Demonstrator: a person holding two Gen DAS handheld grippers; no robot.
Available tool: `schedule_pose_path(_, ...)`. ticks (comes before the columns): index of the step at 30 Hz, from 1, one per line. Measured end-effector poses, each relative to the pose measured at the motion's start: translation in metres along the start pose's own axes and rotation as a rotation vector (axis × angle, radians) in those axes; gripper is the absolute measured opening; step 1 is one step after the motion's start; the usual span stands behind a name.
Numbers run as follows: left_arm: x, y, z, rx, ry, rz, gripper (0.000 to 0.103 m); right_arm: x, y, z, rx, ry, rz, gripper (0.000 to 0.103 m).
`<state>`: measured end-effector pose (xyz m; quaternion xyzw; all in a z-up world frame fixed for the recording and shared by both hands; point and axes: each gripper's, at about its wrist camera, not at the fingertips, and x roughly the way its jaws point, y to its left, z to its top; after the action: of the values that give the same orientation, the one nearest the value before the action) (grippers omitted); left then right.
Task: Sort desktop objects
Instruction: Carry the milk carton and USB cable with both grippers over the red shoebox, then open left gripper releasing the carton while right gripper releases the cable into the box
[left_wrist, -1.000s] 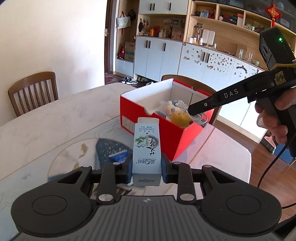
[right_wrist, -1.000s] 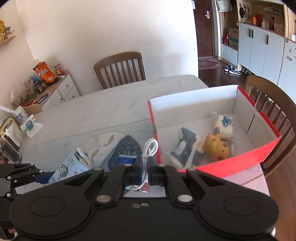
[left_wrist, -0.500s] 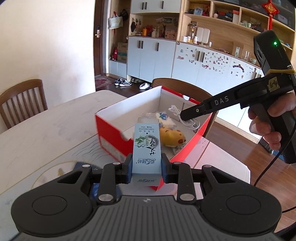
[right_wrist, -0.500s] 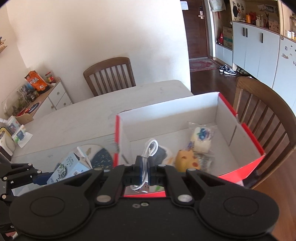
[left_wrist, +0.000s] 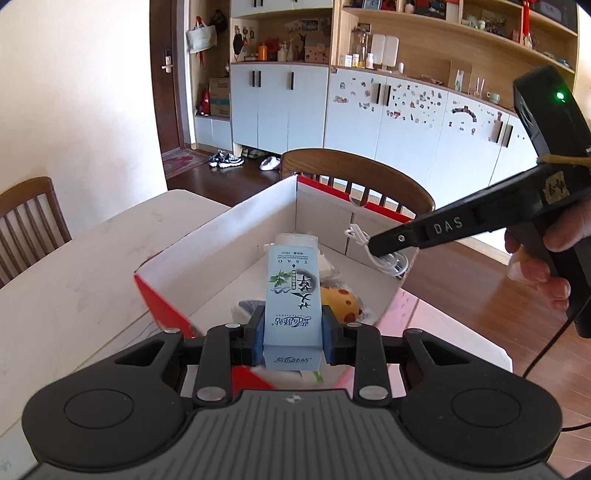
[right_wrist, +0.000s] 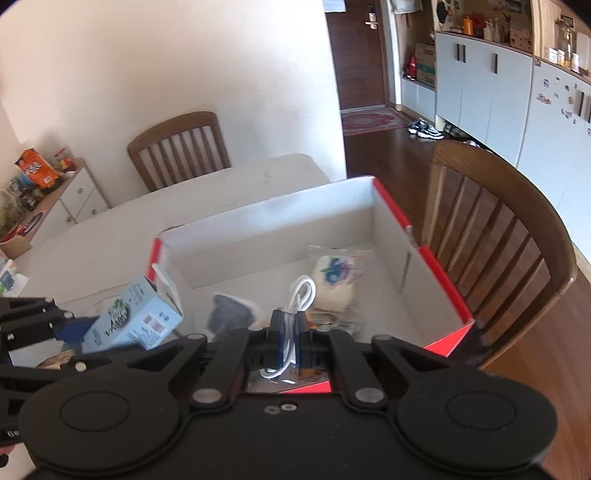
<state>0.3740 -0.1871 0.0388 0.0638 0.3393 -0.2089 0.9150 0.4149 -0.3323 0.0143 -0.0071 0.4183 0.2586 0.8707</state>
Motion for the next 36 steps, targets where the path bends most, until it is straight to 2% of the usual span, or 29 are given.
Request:
schedule_pose_path(8, 0.050, 0.008, 0.024, 0.005, 0.064, 0.019, 0.028, 0.025, -0.023, 0.006, -0.004, 0.027, -0.033, 0.005)
schedule_pose_path(17, 0.112, 0.012, 0.049, 0.045, 0.199, 0.036, 0.028, 0.059, -0.040, 0.004, -0.022, 0.091, -0.069, 0.005)
schedule_pose_path(24, 0.156, 0.015, 0.055, 0.047, 0.310, 0.065, 0.028, 0.081, -0.042, 0.001, -0.041, 0.133, -0.084, 0.005)
schedule_pose_path(31, 0.175, 0.023, 0.053, 0.023, 0.393, 0.078, 0.028, 0.096, -0.038, 0.000, -0.087, 0.171, -0.104, 0.005)
schedule_pose_path(36, 0.179, 0.028, 0.053, 0.006, 0.422, 0.064, 0.028, 0.101, -0.035, -0.001, -0.102, 0.194, -0.111, 0.005)
